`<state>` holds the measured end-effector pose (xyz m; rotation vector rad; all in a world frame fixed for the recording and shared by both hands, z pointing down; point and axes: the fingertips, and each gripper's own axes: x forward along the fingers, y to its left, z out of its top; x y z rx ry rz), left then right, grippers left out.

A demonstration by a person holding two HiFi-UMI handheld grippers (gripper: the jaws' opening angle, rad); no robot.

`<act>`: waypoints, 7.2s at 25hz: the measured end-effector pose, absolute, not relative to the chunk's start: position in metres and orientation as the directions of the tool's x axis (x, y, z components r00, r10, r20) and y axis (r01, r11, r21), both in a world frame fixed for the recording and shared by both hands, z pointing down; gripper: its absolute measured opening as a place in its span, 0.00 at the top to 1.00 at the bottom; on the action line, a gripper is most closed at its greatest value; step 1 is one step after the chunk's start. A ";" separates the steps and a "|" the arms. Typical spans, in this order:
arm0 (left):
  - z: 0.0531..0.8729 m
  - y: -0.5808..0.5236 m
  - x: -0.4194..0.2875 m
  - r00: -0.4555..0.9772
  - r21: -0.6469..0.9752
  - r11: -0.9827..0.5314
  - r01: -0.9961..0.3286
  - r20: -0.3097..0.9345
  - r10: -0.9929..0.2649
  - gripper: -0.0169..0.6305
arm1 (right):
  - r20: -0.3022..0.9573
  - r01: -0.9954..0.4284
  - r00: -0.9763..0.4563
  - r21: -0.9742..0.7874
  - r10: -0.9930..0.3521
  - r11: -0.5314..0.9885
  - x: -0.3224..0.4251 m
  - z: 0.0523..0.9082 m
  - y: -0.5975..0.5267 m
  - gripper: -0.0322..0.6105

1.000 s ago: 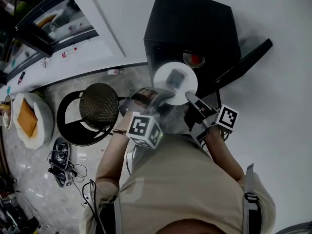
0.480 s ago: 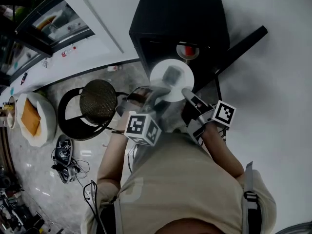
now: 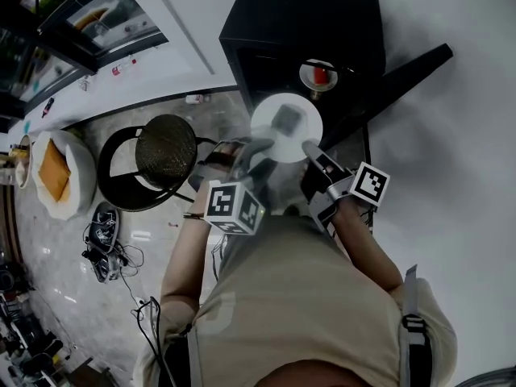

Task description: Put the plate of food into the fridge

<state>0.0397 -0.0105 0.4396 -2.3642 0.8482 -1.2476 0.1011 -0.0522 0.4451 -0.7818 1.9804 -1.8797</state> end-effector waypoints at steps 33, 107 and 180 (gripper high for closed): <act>0.472 -0.074 -0.019 0.565 -0.397 -0.794 -0.461 0.558 -0.607 0.76 | 0.207 -0.255 -0.659 -0.966 -0.723 -0.045 0.064 0.475 -0.124 0.90; 0.563 -0.185 0.025 0.527 -0.334 -0.844 -0.419 0.668 -0.526 0.86 | 0.294 -0.347 -0.627 -0.935 -0.722 -0.080 0.048 0.548 -0.248 0.90; 0.560 -0.247 0.018 0.517 -0.176 -0.747 -0.641 0.621 -0.590 0.89 | 0.502 -0.650 -0.760 -0.607 -0.413 0.458 0.037 0.542 -0.157 0.91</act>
